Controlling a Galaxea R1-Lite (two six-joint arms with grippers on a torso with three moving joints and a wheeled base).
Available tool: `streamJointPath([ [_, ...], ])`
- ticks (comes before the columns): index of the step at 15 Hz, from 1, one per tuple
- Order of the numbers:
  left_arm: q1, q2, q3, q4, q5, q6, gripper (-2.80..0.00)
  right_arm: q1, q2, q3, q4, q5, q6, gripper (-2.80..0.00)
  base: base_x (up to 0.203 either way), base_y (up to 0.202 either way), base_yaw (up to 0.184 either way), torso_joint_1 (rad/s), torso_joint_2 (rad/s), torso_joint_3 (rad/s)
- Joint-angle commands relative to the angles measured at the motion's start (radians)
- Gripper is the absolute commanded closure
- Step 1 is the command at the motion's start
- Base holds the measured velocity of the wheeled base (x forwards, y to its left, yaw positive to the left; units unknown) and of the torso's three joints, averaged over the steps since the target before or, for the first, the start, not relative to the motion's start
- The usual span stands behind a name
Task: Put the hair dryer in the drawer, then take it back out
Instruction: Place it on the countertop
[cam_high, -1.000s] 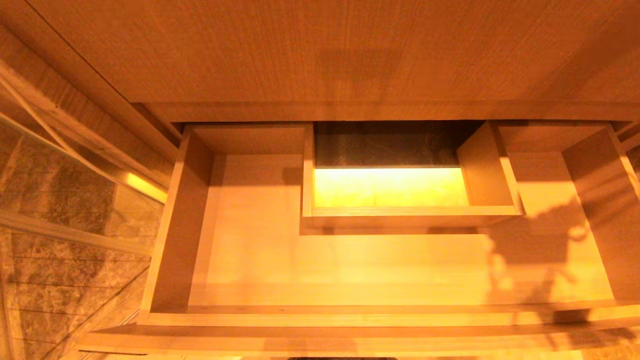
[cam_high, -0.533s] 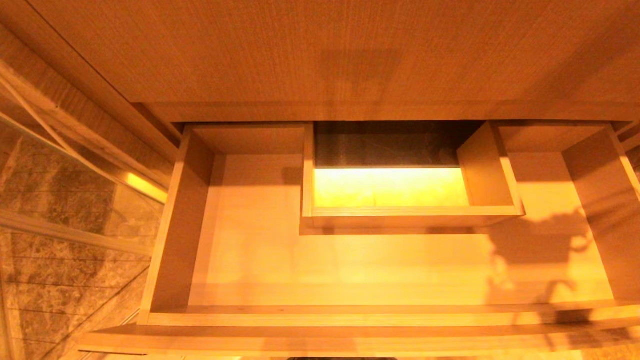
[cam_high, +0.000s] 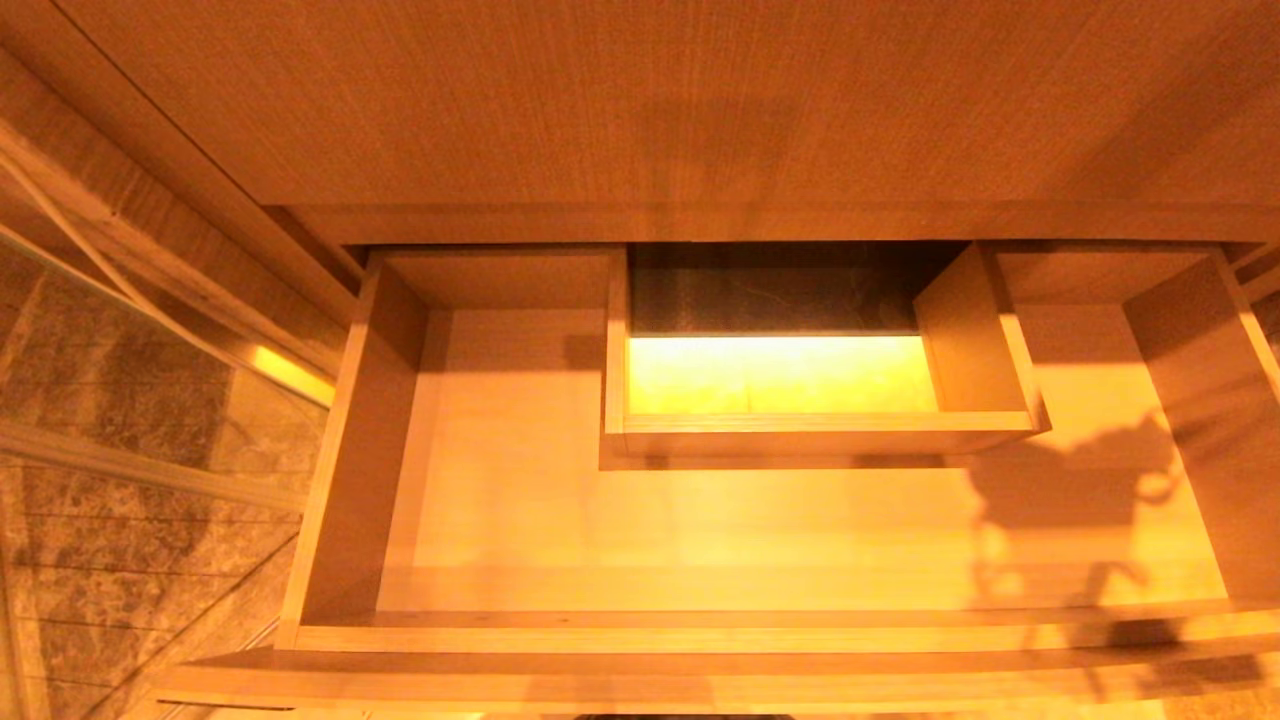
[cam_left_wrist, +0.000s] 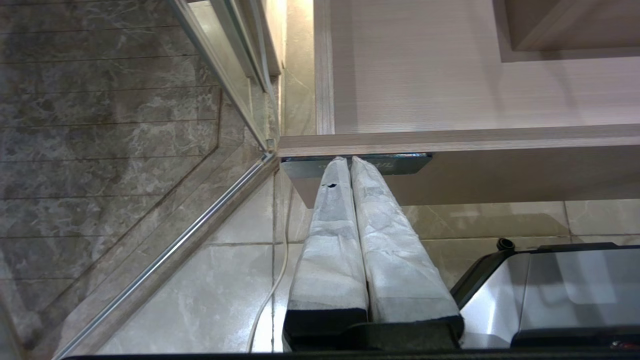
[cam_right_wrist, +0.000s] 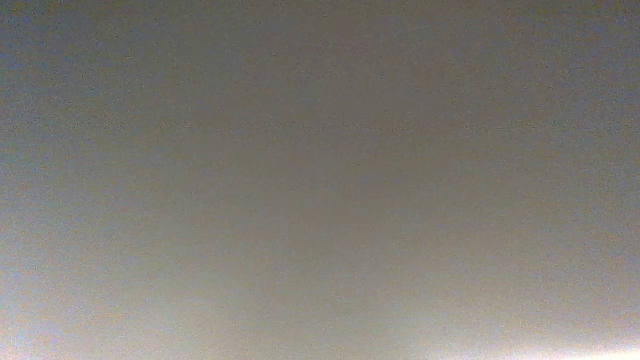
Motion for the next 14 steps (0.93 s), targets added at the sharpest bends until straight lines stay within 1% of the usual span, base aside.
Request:
streamJointPath([
  [1,0.000,0.000,0.002,0.000,0.000,0.000,0.00,0.000,-0.004,-0.001,0.001,-0.003,-0.002,0.00,0.000,0.000,0.000,0.000,0.00,0.000],
  [7,0.000,0.000,0.002,0.000,0.000,0.001,0.00,-0.002,-0.036,0.012,0.022,-0.001,-0.005,0.00,0.000,0.000,0.000,0.000,0.00,0.000],
  [11,0.000,0.000,0.002,0.000,0.000,0.001,0.00,-0.005,-0.010,-0.025,0.022,0.002,-0.002,0.00,0.000,0.000,0.000,0.000,0.00,0.000],
  [14,0.000,0.000,0.002,0.000,0.000,0.000,0.00,-0.005,-0.007,-0.025,0.024,-0.001,-0.005,0.00,0.000,0.000,0.000,0.000,0.00,0.000],
])
